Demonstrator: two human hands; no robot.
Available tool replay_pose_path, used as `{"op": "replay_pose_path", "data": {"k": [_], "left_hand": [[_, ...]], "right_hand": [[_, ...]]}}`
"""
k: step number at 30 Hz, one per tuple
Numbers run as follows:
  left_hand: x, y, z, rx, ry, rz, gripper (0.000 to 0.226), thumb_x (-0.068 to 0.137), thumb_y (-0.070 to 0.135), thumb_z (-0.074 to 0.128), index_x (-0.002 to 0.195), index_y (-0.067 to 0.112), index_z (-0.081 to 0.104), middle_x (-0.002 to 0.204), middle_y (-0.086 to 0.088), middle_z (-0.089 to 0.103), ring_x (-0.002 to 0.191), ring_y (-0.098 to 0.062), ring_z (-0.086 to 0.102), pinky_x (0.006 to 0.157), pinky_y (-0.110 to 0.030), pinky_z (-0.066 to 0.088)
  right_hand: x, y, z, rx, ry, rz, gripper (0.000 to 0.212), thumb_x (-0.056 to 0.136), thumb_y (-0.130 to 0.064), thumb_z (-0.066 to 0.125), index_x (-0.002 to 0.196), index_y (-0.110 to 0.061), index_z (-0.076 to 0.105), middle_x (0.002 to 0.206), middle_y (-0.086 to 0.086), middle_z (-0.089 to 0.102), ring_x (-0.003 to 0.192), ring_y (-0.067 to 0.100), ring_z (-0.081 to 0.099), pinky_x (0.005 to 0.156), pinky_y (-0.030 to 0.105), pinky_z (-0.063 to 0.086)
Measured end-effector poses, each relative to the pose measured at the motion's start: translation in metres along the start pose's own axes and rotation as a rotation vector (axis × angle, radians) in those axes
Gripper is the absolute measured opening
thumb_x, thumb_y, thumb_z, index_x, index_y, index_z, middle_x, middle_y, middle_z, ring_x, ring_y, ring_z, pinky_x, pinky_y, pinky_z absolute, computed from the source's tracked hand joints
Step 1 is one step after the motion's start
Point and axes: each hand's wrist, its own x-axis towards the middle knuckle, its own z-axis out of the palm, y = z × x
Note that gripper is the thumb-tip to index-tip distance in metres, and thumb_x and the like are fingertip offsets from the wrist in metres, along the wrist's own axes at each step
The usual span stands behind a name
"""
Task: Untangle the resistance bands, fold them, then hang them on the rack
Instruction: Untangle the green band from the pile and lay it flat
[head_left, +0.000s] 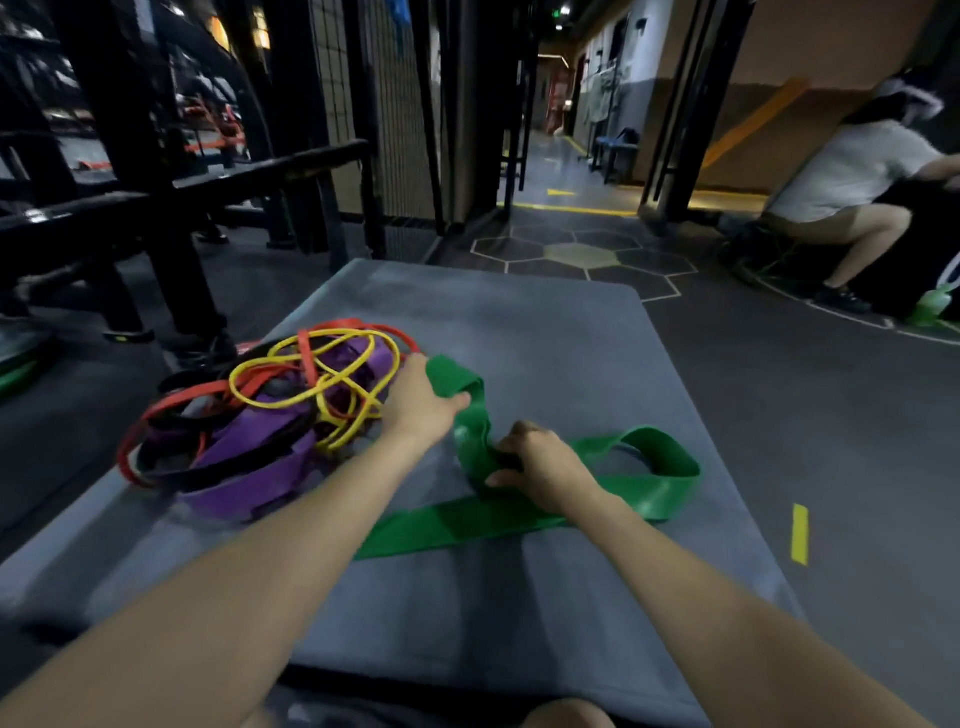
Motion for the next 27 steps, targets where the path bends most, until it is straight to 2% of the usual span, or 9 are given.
{"op": "replay_pose_path", "data": {"k": [3,7,12,15,18,20,24,27], "left_hand": [[-0.013,0.004,0.031,0.131,-0.086,-0.005,0.047,0.075,0.028,0.074,0.110,0.008,0.050,0.115,-0.013,0.062,0.109,-0.030,0.058,0.086,-0.035,0.044],[-0.028,-0.002,0.063,0.115,-0.145,-0.020,0.044,0.079,0.020,0.069,0.115,0.007,0.048,0.121,-0.015,0.060,0.113,-0.032,0.056,0.086,-0.036,0.043],[-0.031,-0.008,0.073,0.150,-0.165,-0.074,0.042,0.083,0.018,0.065,0.117,0.005,0.045,0.125,-0.017,0.055,0.115,-0.034,0.053,0.088,-0.037,0.042],[-0.030,-0.010,0.075,0.164,-0.169,-0.079,0.037,0.084,0.019,0.063,0.113,0.005,0.045,0.123,-0.018,0.056,0.113,-0.036,0.054,0.088,-0.038,0.043],[-0.034,-0.010,0.079,0.189,-0.125,-0.076,0.034,0.085,0.018,0.061,0.111,0.004,0.044,0.122,-0.020,0.055,0.112,-0.038,0.053,0.085,-0.041,0.043],[-0.035,-0.008,0.081,0.217,-0.097,-0.078,0.034,0.086,0.018,0.060,0.112,0.004,0.043,0.123,-0.020,0.053,0.114,-0.039,0.052,0.085,-0.043,0.043],[-0.036,-0.007,0.083,0.256,-0.059,-0.059,0.035,0.088,0.016,0.059,0.113,0.003,0.041,0.125,-0.020,0.050,0.116,-0.041,0.049,0.086,-0.047,0.043],[-0.037,-0.008,0.085,0.253,-0.042,-0.056,0.033,0.087,0.015,0.060,0.112,0.002,0.041,0.123,-0.021,0.050,0.114,-0.041,0.049,0.084,-0.047,0.043]], "right_hand": [[-0.004,0.005,0.000,0.038,0.004,-0.044,0.040,0.078,-0.030,0.072,0.110,-0.006,0.066,0.112,0.015,0.055,0.106,0.029,0.053,0.084,0.028,0.039],[-0.018,0.017,-0.010,0.119,0.090,-0.077,0.028,0.080,-0.020,0.070,0.105,-0.009,0.071,0.110,0.014,0.065,0.104,0.029,0.058,0.089,0.028,0.037],[-0.050,0.069,-0.030,0.134,0.356,0.145,0.020,0.084,-0.005,0.061,0.102,-0.006,0.071,0.104,0.012,0.067,0.102,0.030,0.060,0.090,0.031,0.042],[-0.080,0.100,-0.027,0.092,0.464,0.346,0.043,0.079,0.014,0.045,0.110,-0.005,0.067,0.112,0.012,0.059,0.108,0.031,0.049,0.087,0.032,0.041],[-0.108,0.121,-0.013,0.061,0.489,0.469,0.057,0.073,0.019,0.040,0.122,-0.006,0.058,0.121,0.011,0.049,0.109,0.030,0.041,0.081,0.030,0.039],[-0.113,0.127,-0.002,0.099,0.488,0.440,0.057,0.076,0.015,0.044,0.128,-0.005,0.052,0.125,0.011,0.044,0.113,0.030,0.042,0.086,0.034,0.043],[-0.104,0.128,0.011,0.211,0.530,0.388,0.060,0.079,0.008,0.054,0.135,-0.008,0.042,0.133,0.008,0.038,0.118,0.024,0.044,0.085,0.020,0.036],[-0.100,0.130,0.015,0.286,0.582,0.395,0.064,0.079,0.007,0.057,0.137,-0.011,0.037,0.138,0.004,0.034,0.119,0.021,0.044,0.083,0.020,0.038]]}}
